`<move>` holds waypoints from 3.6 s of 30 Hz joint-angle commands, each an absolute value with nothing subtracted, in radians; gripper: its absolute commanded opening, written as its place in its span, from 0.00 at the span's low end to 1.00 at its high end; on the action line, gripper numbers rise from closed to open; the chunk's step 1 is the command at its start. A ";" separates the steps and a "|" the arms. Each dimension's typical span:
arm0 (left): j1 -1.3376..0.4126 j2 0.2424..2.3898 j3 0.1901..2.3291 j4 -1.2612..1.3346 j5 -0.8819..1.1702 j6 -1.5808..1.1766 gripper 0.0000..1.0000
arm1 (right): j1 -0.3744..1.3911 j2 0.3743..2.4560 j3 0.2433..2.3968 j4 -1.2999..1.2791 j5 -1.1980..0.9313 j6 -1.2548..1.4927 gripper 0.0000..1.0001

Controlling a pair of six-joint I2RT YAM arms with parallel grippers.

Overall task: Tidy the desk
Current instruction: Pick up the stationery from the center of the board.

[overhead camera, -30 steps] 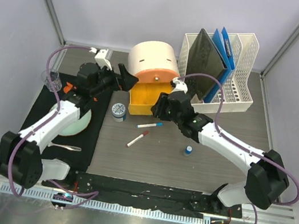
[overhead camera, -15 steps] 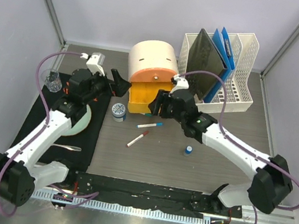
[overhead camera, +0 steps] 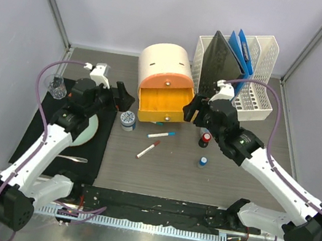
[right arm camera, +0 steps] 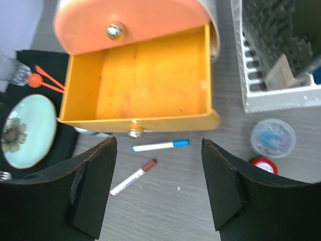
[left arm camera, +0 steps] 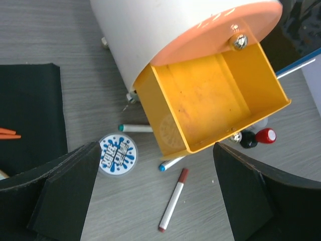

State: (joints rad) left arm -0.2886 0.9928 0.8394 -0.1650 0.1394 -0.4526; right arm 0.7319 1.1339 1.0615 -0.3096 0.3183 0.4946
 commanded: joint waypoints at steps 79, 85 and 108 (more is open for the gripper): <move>-0.342 1.034 0.764 -0.227 0.040 -0.451 1.00 | 0.597 1.095 0.905 -0.350 0.268 0.528 0.77; -0.344 1.084 0.782 -0.296 -0.110 -0.523 1.00 | 0.595 1.072 0.902 -0.365 0.284 0.529 0.77; -0.344 1.362 0.911 -0.261 -0.097 -0.555 1.00 | 0.571 1.054 0.867 -0.376 0.290 0.531 0.78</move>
State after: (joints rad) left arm -0.3405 1.3468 0.8536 -0.3180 -0.1112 -0.5499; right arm 0.5800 1.0725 0.8707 -0.3908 0.2695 0.5262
